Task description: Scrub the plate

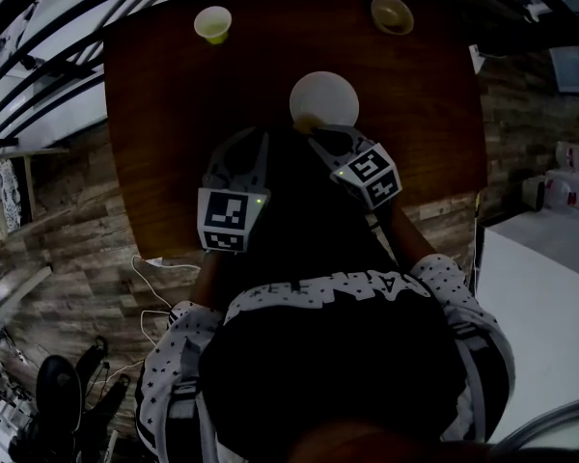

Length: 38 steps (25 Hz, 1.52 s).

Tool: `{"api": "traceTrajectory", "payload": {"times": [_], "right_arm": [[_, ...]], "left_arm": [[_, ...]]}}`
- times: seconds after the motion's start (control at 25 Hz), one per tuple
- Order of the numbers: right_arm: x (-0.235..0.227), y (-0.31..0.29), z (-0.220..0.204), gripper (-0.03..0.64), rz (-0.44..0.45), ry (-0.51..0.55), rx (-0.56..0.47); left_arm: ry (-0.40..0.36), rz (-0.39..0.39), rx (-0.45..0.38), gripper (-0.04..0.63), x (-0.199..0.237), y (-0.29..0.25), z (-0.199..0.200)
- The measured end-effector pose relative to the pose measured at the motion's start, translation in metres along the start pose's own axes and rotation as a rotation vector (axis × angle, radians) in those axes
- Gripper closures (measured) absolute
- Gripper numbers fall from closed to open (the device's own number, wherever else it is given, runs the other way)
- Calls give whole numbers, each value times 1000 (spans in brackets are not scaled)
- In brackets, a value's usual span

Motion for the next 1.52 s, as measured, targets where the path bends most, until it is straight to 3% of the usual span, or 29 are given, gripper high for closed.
{"api": "traceTrajectory", "payload": {"times": [0.72, 1.08, 1.52], "right_arm": [[-17, 7, 10, 568, -20, -38, -57], [-48, 8, 27, 568, -101, -69, -132], [-79, 1, 39, 568, -161, -32, -157]], "left_arm": [[-3, -7, 41, 581, -6, -6, -3], [11, -8, 61, 581, -5, -10, -4], [-16, -14, 70, 581, -12, -17, -3]]}}
Point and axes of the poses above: the fingertips, and each gripper's own axes: y backward along the fingers, x to its left, z out of its top, the point moved 6 cm from there along y, backward along the fingers, and after that the axes turned 6 degrees about -y, right-handed, at the moved point
